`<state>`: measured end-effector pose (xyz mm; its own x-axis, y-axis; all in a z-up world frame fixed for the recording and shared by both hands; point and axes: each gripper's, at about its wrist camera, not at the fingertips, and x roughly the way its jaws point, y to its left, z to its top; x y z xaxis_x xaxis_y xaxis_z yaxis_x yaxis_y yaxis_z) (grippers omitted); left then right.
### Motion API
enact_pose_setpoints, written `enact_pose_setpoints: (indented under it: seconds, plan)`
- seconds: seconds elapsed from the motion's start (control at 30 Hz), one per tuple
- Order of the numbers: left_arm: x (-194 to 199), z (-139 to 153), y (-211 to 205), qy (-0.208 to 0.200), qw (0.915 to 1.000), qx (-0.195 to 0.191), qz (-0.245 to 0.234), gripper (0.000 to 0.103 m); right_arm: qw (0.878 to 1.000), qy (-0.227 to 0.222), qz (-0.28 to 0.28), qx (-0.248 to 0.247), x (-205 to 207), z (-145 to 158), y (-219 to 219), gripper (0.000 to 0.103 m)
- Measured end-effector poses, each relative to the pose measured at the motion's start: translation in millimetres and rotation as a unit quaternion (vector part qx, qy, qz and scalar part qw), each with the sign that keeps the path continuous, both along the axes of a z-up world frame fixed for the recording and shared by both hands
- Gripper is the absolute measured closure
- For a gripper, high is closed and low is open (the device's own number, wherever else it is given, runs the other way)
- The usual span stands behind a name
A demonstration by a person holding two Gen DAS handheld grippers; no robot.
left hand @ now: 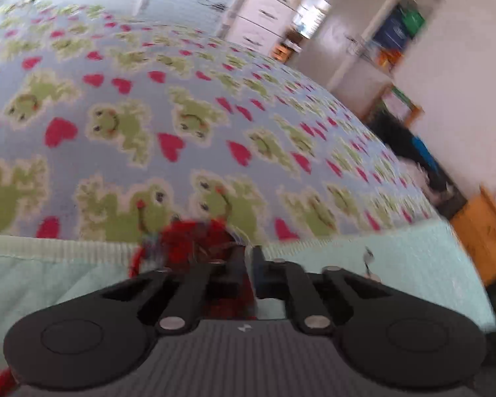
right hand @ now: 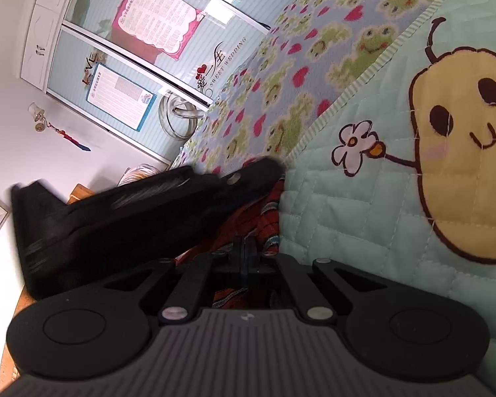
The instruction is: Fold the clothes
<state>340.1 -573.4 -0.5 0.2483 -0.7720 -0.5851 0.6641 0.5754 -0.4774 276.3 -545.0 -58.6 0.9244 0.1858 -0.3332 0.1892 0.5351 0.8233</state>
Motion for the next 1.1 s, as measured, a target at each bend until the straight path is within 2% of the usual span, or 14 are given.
enact_pose_setpoints:
  seconds: [0.17,0.2,0.27,0.37,0.47,0.53,0.6,0.67,0.7,0.77,0.87,0.97,1.03,1.1]
  plan:
    - [5,6,-7,-0.002,0.9990,0.015,0.041,0.100,1.000,-0.002,0.001,0.001,2,-1,0,0.103]
    - [2,14,-2,-0.007,0.9987,0.010,0.050,0.098,1.000,-0.003,0.002,0.002,2,-1,-1,0.103]
    - [-15,37,17,-0.023,0.9980,-0.032,0.049,0.092,1.000,-0.005,0.005,0.009,3,-2,-4,0.103]
    - [-58,74,67,-0.027,0.9955,-0.086,0.027,0.077,1.000,-0.010,0.008,0.019,4,-5,-7,0.103]
    - [-114,93,144,-0.009,0.9916,-0.128,0.017,0.074,0.999,-0.018,0.011,0.032,4,-8,-10,0.103]
    - [-153,95,204,0.003,0.9900,-0.140,0.012,0.067,0.996,-0.055,0.016,0.065,1,-13,-16,0.095]
    - [-194,92,255,0.001,0.9937,-0.107,0.031,0.065,0.983,-0.128,0.028,0.128,-7,-23,-27,0.069]
    - [-231,86,300,0.013,0.9965,-0.068,0.047,0.060,0.955,-0.212,0.036,0.204,-21,-37,-41,0.063]
    - [-244,81,316,0.033,0.9974,-0.046,0.045,0.060,0.941,-0.245,0.035,0.233,-29,-43,-45,0.055]
    - [-264,74,342,0.057,0.9963,-0.016,0.062,0.060,0.935,-0.257,0.016,0.244,-50,-44,-43,0.052]
    - [-268,72,359,0.092,0.9925,-0.038,0.071,0.058,0.947,-0.207,0.030,0.245,-105,-38,-12,0.050]
    - [-261,69,353,0.090,0.9898,-0.063,0.090,0.046,0.968,-0.159,0.021,0.195,-200,-26,29,0.050]
    - [-251,59,341,0.109,0.9866,-0.077,0.094,0.046,0.978,-0.136,-0.003,0.160,-267,-21,53,0.048]
    - [-239,54,327,0.131,0.9830,-0.088,0.095,0.046,0.982,-0.121,-0.023,0.142,-318,-17,74,0.049]
